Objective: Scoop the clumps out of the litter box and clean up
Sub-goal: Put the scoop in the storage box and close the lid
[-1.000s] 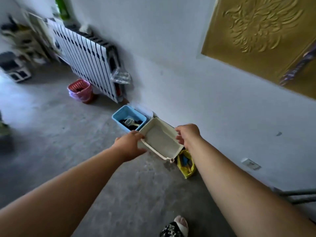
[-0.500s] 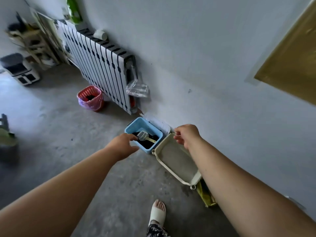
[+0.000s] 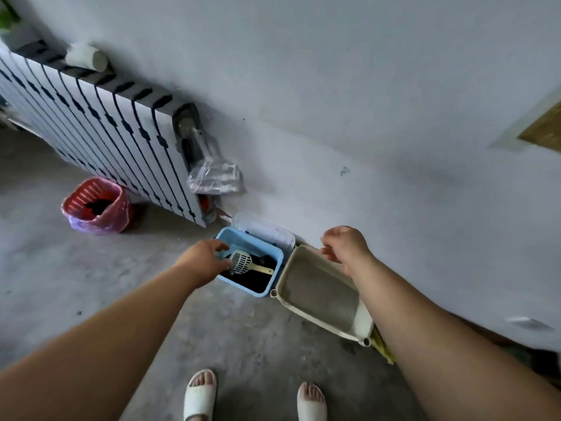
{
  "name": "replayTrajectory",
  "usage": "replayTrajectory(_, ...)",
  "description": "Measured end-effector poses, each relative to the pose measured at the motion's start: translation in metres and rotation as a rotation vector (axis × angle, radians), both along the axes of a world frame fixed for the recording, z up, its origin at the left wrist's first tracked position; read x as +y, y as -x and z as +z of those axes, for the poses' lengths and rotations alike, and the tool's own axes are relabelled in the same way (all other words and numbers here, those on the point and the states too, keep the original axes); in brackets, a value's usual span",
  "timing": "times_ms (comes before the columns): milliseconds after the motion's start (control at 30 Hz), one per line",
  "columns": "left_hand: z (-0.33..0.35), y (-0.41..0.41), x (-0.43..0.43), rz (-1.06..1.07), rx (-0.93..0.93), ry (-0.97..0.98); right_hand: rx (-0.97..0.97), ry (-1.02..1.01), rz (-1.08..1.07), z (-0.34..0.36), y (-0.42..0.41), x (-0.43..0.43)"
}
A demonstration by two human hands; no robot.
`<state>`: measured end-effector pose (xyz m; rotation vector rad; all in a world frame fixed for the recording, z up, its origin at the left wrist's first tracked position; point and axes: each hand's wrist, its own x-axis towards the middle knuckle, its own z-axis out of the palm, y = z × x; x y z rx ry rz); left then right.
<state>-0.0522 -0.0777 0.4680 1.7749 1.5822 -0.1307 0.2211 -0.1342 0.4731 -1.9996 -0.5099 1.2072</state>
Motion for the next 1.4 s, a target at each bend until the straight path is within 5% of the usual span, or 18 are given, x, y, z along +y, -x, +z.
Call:
replayTrajectory(267, -0.107, -0.004, 0.094, -0.137, 0.012, -0.031, -0.170, 0.079, 0.013, -0.119, 0.005, 0.040)
replayTrajectory(533, -0.319, -0.048, 0.156, -0.194, -0.013, -0.071, -0.520, 0.151, 0.449, -0.334, -0.010, 0.113)
replayTrajectory(733, -0.451, -0.070, 0.189, -0.218, -0.056, -0.110, -0.759, 0.181, 0.515, -0.473, -0.019, 0.179)
replayTrajectory(1000, -0.539, -0.049, 0.212, -0.127, -0.125, -0.125, -1.122, 0.172, 0.455, -0.549, -0.022, 0.219)
replayTrajectory(1133, -0.553, -0.047, 0.223, 0.049, -0.298, -0.099, -1.179, 0.052, 0.554, -0.560, -0.024, 0.217)
replayTrajectory(1400, -0.548, -0.042, 0.219, 0.836, -0.905, 0.169, -1.349, -0.365, 0.601, -0.554, 0.007, 0.171)
